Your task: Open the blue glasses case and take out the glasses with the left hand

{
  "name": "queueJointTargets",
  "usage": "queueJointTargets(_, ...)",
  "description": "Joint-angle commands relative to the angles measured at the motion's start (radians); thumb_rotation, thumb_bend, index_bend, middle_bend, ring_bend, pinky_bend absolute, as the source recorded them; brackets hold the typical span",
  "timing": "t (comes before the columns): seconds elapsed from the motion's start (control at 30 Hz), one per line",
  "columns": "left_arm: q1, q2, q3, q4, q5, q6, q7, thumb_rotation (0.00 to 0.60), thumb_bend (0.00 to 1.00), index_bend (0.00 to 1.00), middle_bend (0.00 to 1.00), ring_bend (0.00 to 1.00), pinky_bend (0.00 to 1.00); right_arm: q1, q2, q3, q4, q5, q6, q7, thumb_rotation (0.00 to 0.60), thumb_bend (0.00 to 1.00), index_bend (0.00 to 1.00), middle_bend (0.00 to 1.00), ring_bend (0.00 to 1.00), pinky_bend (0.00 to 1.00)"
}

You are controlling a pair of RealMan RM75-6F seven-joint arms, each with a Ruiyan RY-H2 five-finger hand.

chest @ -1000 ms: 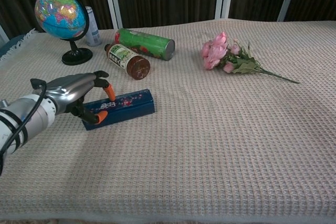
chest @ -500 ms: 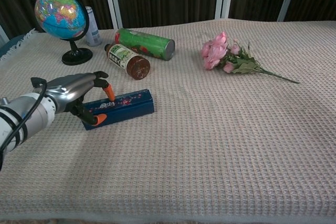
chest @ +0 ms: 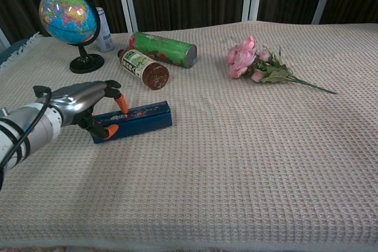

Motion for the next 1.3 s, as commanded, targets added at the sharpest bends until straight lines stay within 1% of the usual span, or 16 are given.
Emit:
queueJointTargets(0.03,-0.001,0.003,0.001,-0.005,0.001,0.002,-0.004,0.600,0.44,0.50,0.04,0.00,0.01,0.000,0.000,0.001,0.000,0.001,0.000,-0.001,0.600,0.02,0.00,0.00,0.00,0.00)
queueJointTargets(0.23,-0.004,0.008,0.005,-0.013,0.001,0.005,-0.009,0.600,0.45,0.52,0.05,0.00,0.01,0.000,0.001,0.000,-0.001,-0.001,0.000,-0.001,0.600,0.01,0.00,0.00,0.00,0.00)
queueJointTargets(0.37,-0.008,0.010,-0.001,-0.009,-0.007,0.003,-0.017,0.600,0.46,0.53,0.05,0.00,0.01,-0.001,0.001,0.000,0.000,-0.001,0.004,0.004,0.600,0.02,0.00,0.00,0.00,0.00)
queueJointTargets(0.57,-0.016,0.013,-0.039,0.028,-0.010,-0.007,-0.065,0.600,0.47,0.54,0.07,0.00,0.01,-0.002,0.004,0.000,0.000,-0.002,0.006,0.011,0.600,0.02,0.00,0.00,0.00,0.00)
queueJointTargets(0.67,-0.020,0.022,-0.059,0.051,-0.022,-0.019,-0.088,0.600,0.47,0.52,0.07,0.00,0.01,-0.003,0.006,0.002,0.001,0.001,0.007,0.017,0.600,0.02,0.00,0.00,0.00,0.00)
queueJointTargets(0.83,-0.031,0.022,-0.083,0.125,-0.057,-0.035,-0.104,0.600,0.43,0.43,0.06,0.00,0.01,-0.002,0.007,0.002,0.003,0.001,0.006,0.021,0.600,0.02,0.00,0.00,0.00,0.00)
queueJointTargets(0.9,-0.036,0.016,-0.087,0.165,-0.068,-0.040,-0.106,0.600,0.42,0.36,0.06,0.00,0.01,-0.003,0.007,0.002,0.002,0.001,0.007,0.020,0.600,0.02,0.00,0.00,0.00,0.00)
queueJointTargets(0.97,-0.038,0.014,-0.085,0.192,-0.058,-0.036,-0.109,0.600,0.42,0.25,0.05,0.00,0.01,-0.003,0.007,0.003,0.001,0.001,0.007,0.020,0.600,0.02,0.00,0.00,0.00,0.00)
queueJointTargets(1.03,-0.037,0.013,-0.081,0.208,-0.042,-0.031,-0.118,0.600,0.41,0.16,0.04,0.00,0.01,-0.002,0.007,0.003,0.000,0.002,0.007,0.020,0.600,0.02,0.00,0.00,0.00,0.00)
queueJointTargets(1.07,-0.034,0.016,-0.080,0.207,-0.036,-0.029,-0.124,0.600,0.40,0.13,0.04,0.00,0.01,-0.003,0.007,0.002,0.001,0.001,0.006,0.019,0.600,0.02,0.00,0.00,0.00,0.00)
queueJointTargets(1.13,-0.024,0.031,-0.077,0.180,-0.015,-0.025,-0.146,0.600,0.39,0.11,0.03,0.00,0.01,-0.003,0.006,0.001,0.002,0.000,0.006,0.018,0.600,0.02,0.00,0.00,0.00,0.00)
queueJointTargets(1.17,-0.015,0.043,-0.072,0.156,0.002,-0.022,-0.161,0.600,0.39,0.12,0.03,0.00,0.01,-0.003,0.005,0.001,0.002,-0.001,0.007,0.017,0.600,0.02,0.00,0.00,0.00,0.00)
queueJointTargets(1.23,0.005,0.076,-0.051,0.093,0.042,-0.023,-0.191,0.600,0.40,0.17,0.03,0.00,0.01,-0.004,0.005,0.001,0.001,-0.001,0.008,0.017,0.600,0.02,0.00,0.00,0.00,0.00)
queueJointTargets(1.3,0.024,0.114,-0.020,0.028,0.074,-0.035,-0.206,0.600,0.43,0.25,0.03,0.00,0.01,-0.004,0.005,0.002,-0.001,-0.001,0.009,0.016,0.600,0.01,0.00,0.00,0.00,0.00)
